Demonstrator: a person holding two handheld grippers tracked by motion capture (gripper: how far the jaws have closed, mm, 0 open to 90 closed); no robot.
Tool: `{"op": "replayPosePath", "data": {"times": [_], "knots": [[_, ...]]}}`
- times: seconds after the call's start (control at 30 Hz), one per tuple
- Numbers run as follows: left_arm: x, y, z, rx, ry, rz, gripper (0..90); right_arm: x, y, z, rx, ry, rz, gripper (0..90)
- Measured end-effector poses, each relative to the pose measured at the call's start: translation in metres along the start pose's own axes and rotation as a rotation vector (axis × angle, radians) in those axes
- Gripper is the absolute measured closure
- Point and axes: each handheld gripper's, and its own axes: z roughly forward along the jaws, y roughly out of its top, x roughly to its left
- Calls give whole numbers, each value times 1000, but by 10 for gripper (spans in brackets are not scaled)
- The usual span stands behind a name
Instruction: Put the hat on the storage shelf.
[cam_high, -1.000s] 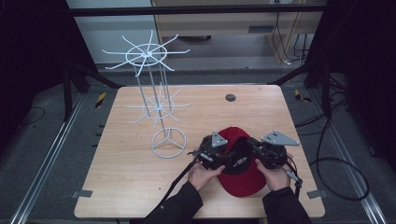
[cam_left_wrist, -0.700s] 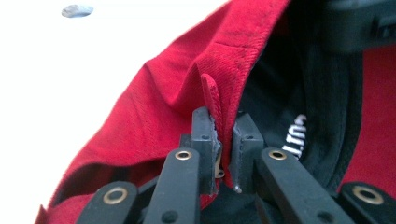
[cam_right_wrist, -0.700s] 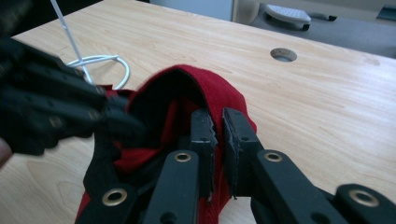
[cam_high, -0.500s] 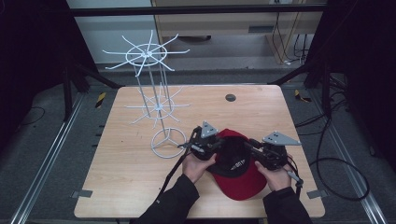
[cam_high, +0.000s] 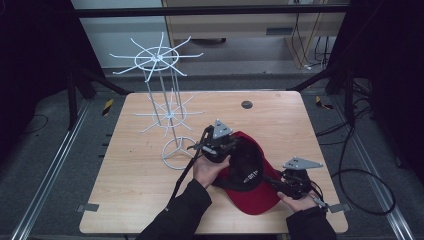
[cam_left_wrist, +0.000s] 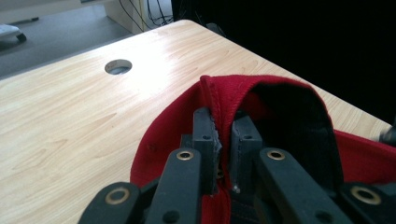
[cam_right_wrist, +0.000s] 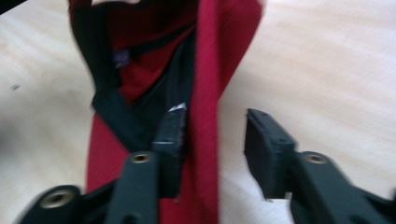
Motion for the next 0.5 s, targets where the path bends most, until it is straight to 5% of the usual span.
{"op": "replayPosePath", "data": {"times": [0.2, 0.23, 0.3, 0.37, 0.5], "knots": [[-1, 6, -7, -20, 6, 9, 828, 3, 6, -1, 25, 67, 12, 852], [0, 9, -11, -28, 6, 7, 828, 5, 12, -4, -1, 10, -19, 858], [1, 11, -14, -37, 10, 8, 828, 5, 14, -6, -8, -10, -29, 859], [1, 14, -18, -46, 10, 11, 828, 6, 19, -8, -35, -81, -75, 859], [1, 18, -25, -69, 11, 12, 828, 10, 28, -10, -80, -219, -200, 858]]}}
